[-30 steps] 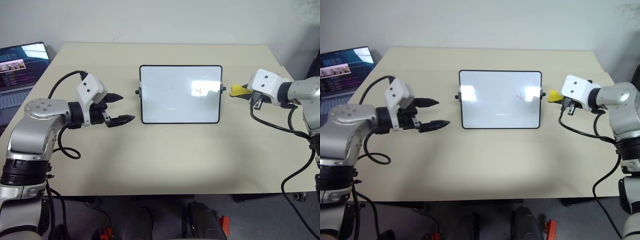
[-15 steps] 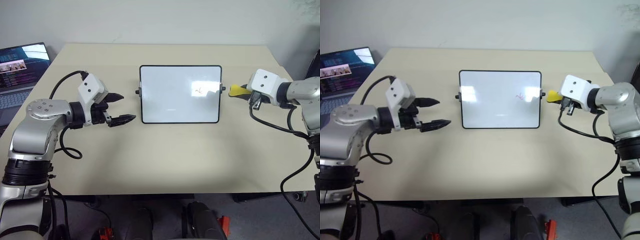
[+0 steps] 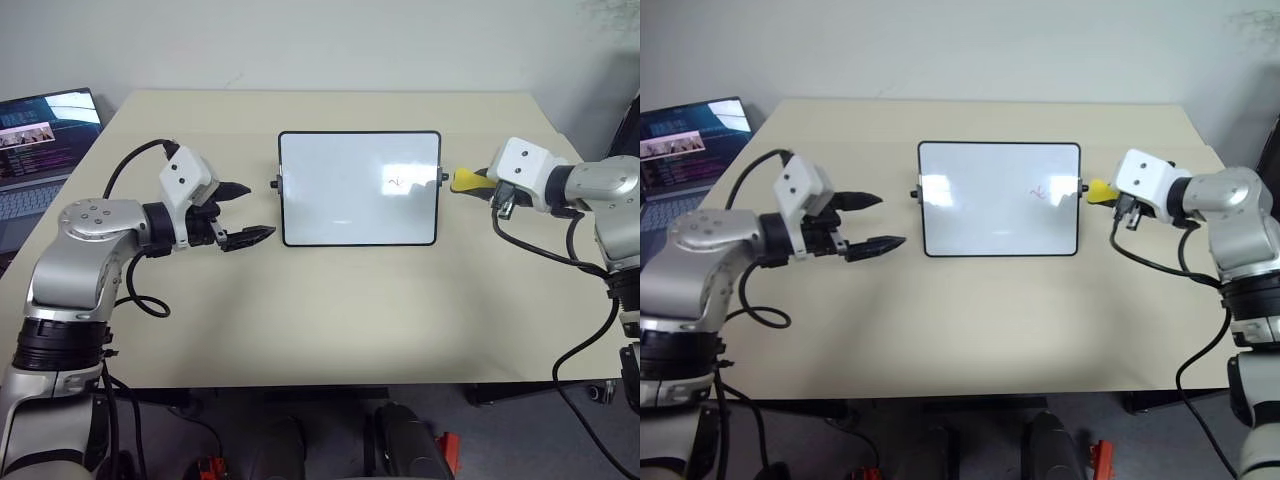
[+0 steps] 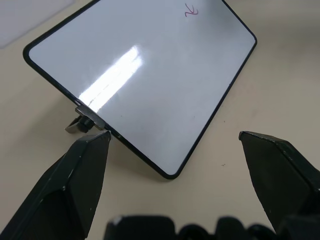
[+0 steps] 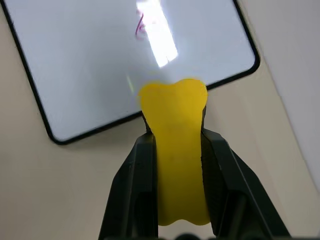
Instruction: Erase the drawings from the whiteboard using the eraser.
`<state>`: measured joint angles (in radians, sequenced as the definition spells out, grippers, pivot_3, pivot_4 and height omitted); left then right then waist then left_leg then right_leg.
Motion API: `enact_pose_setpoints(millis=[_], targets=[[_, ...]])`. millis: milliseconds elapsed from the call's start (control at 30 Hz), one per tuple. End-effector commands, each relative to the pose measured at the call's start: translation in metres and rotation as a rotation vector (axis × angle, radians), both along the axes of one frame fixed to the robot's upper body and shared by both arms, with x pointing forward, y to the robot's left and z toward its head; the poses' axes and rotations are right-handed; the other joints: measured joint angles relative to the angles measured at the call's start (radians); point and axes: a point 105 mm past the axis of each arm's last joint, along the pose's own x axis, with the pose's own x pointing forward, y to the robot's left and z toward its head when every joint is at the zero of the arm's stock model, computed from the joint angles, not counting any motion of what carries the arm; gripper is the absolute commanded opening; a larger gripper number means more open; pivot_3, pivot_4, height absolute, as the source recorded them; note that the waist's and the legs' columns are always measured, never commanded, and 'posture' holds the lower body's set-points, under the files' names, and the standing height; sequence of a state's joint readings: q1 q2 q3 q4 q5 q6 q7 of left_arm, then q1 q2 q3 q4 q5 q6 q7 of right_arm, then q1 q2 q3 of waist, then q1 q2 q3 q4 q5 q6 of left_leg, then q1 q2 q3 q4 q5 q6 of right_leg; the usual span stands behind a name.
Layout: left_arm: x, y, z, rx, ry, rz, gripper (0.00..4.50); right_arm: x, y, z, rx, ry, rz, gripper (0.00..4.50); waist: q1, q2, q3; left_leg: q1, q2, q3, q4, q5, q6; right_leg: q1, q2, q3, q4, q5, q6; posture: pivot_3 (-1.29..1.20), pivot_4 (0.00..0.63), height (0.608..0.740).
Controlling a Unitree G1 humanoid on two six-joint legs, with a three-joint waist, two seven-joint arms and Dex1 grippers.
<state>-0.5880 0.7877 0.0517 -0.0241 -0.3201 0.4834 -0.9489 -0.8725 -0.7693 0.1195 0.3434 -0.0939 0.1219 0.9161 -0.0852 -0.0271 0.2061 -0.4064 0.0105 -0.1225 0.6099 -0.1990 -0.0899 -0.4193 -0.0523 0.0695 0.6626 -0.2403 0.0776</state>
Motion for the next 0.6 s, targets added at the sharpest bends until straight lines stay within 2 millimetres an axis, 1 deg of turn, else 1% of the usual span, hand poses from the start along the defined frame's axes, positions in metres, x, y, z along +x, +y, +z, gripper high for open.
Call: enact_pose_setpoints(millis=[33, 167, 267, 367, 500, 533, 600], targets=[[0.006, -0.012, 0.008, -0.041, -0.085, 0.022, 4.5, -0.001, 0.019, 0.026, 0.115, -0.121, 0.012, 0.83, 0.0, 0.0, 0.0, 0.0, 0.0, 0.0, 0.0, 0.0, 0.0, 0.0, 0.0, 0.0, 0.0, 0.0, 0.0, 0.0, 0.15, 0.74], [0.005, -0.03, -0.003, -0.08, -0.077, 0.007, 4.5, 0.012, 0.029, 0.019, 0.183, -0.165, -0.068, 0.83, 0.001, 0.0, 0.0, 0.0, 0.0, 0.0, 0.0, 0.0, 0.0, 0.0, 0.0, 0.0, 0.001, 0.0, 0.0, 0.0, 0.15, 0.74], [0.007, -0.043, -0.01, -0.104, -0.075, 0.003, 4.5, 0.022, 0.045, 0.012, 0.236, -0.187, -0.103, 0.83, 0.001, 0.0, 0.0, 0.001, 0.0, 0.0, 0.0, 0.0, 0.0, 0.0, 0.0, 0.0, 0.001, 0.0, 0.0, 0.0, 0.15, 0.74], [0.01, -0.052, -0.012, -0.121, -0.077, 0.003, 4.5, 0.033, 0.059, 0.008, 0.28, -0.198, -0.124, 0.83, 0.0, 0.0, 0.0, 0.001, 0.0, 0.0, 0.0, 0.0, 0.0, 0.001, 0.0, 0.0, 0.001, 0.0, 0.0, 0.0, 0.15, 0.74], [0.011, -0.066, -0.021, -0.125, -0.07, -0.01, 4.5, 0.046, 0.083, -0.007, 0.292, -0.191, -0.136, 0.83, -0.002, 0.0, 0.0, 0.001, 0.0, 0.0, 0.0, 0.0, 0.0, 0.0, 0.0, 0.001, 0.001, 0.0, 0.0, 0.0, 0.15, 0.74], [0.01, -0.069, -0.023, -0.128, -0.064, -0.018, 4.5, 0.049, 0.086, -0.008, 0.305, -0.192, -0.146, 0.83, -0.002, 0.0, 0.0, 0.002, 0.0, 0.0, 0.0, 0.0, 0.0, 0.001, 0.0, 0.001, 0.001, 0.0, 0.0, 0.0, 0.15, 0.74], [0.007, -0.073, -0.026, -0.137, -0.049, -0.036, 4.5, 0.056, 0.086, -0.009, 0.321, -0.196, -0.169, 0.83, -0.002, 0.0, 0.0, 0.002, 0.0, 0.0, 0.0, 0.0, 0.0, 0.001, 0.0, 0.001, 0.002, 0.0, 0.0, 0.0, 0.15, 0.74]])
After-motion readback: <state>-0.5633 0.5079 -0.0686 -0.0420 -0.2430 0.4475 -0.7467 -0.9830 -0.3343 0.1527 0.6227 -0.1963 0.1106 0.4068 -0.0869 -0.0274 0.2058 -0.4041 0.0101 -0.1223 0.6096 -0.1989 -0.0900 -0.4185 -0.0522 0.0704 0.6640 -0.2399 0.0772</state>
